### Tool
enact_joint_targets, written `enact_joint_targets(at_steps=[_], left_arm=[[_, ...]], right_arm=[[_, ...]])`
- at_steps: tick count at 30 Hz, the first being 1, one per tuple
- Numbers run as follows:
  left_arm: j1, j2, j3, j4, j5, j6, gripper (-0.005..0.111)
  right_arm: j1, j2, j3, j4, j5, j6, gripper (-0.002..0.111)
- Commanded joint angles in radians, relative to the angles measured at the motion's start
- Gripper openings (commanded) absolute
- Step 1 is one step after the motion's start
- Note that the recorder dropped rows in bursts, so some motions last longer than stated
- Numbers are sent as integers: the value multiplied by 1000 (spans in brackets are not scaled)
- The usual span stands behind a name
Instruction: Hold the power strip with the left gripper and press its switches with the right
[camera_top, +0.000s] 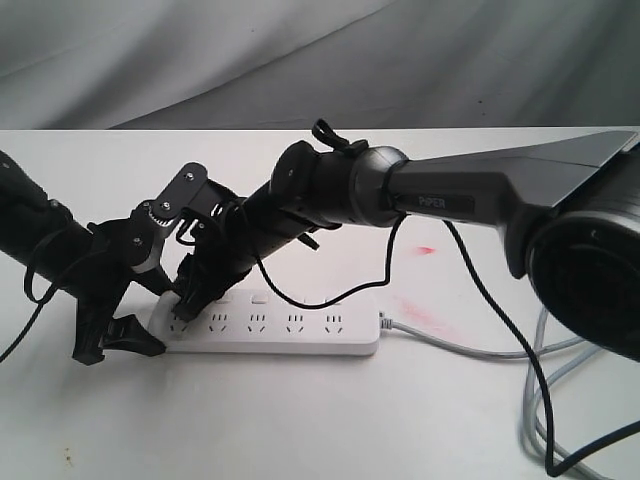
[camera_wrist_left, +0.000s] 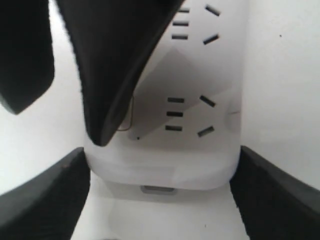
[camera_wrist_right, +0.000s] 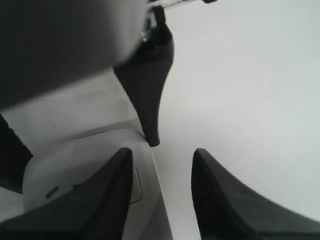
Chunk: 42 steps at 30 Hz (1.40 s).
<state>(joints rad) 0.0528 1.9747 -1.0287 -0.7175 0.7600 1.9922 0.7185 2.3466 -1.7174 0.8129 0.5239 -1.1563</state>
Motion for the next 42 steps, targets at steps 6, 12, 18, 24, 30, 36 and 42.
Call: enact_joint_targets(at_steps=[6,12,18,24,30,36,42], left_arm=[[-6,4,-7,2,2,-1,40],[-6,4,-7,2,2,-1,40],[-6,4,-7,2,2,-1,40],[-6,4,-7,2,2,-1,40],[-6,4,-7,2,2,-1,40],[-6,4,-7,2,2,-1,40],[-6,4,-7,2,2,-1,40]], right_arm=[[7,-2,-5,-2,-5,-17,37],[7,-2,-5,-14,-5,-17,37],[7,5,-5,-16,3,-18,37],[7,29,-5,-18,29,-21,37],[5,31,-5,-18,31,-21,37],[-9,31,-5,-20,44,-21,37],[-25,31,0,-20,63,-21,37]])
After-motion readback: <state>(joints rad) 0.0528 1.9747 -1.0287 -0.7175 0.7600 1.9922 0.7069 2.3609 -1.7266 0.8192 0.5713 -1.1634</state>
